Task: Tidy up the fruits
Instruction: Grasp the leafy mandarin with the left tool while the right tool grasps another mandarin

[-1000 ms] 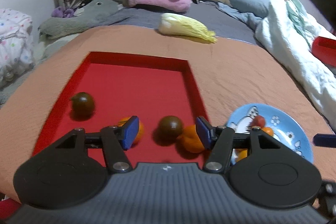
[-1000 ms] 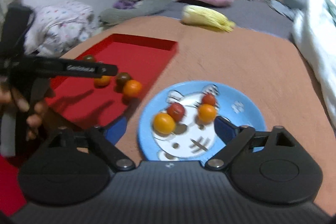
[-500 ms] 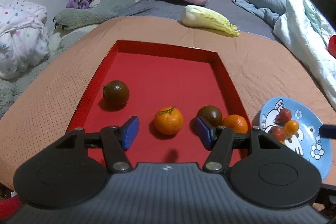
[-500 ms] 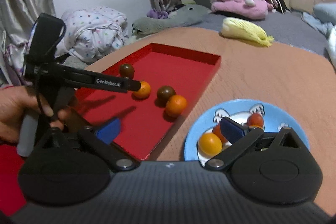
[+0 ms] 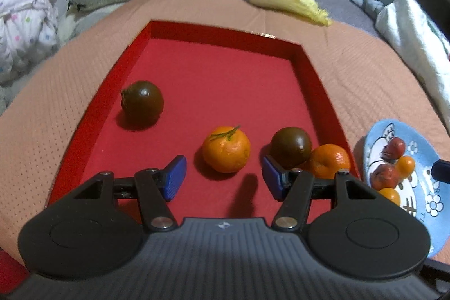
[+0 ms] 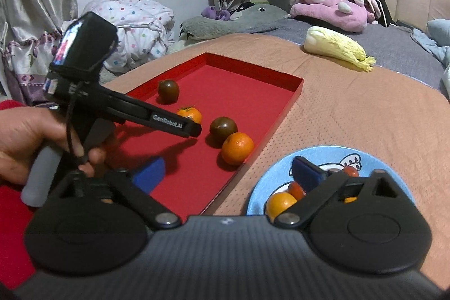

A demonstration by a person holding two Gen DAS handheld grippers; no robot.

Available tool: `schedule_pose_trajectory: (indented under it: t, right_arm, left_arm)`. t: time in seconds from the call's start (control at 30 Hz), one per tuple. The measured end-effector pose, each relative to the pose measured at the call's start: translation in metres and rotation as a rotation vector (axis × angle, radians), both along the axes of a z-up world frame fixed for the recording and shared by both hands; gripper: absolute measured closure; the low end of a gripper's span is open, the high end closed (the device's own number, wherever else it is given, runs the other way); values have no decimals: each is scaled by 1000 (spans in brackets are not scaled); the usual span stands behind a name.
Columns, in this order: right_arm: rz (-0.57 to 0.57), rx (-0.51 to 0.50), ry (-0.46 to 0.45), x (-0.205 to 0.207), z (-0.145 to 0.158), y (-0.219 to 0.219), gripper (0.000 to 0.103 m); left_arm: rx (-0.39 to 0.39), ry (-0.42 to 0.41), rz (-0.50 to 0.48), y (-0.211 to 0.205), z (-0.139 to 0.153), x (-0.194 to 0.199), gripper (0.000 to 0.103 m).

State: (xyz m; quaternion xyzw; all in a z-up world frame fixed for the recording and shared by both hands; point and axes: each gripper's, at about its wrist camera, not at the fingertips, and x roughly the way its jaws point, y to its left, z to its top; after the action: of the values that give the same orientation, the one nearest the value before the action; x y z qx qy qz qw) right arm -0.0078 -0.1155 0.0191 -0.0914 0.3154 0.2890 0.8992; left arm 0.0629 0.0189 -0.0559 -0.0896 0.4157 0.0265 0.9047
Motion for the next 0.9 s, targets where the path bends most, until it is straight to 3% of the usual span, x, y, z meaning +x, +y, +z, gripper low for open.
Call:
schedule_pose_trajectory:
  t: [0.1,0.13,0.2,0.43,0.67,0.73,0.9]
  right_arm:
    - [16,-20,2,4,-2,4,22]
    - [22,-31,0,6,-3,7,29]
    - [39,-53,-5,10,-4,13,30]
    - [88,-150,-43,24,-13,36,42]
    - [150,-333,-135,24,-27,65,48]
    - [165,-391,-157,25,-32,73,57]
    - [191,-535,-204,27,-48,87,61]
  left_arm:
    - [13,-5,-6,-2,-2,4,43]
    - [17,-8,-7,-3,-2,5,50]
    - [9,-11,-12,-3,-3,6,58]
    - [-7,-16,8,1,-3,7,61]
    - [-16,-22,-8,0,0,2,61]
    - [-19,-22,-7,1,0,1,61]
    - [-27,-24,-11,3,-1,2,60]
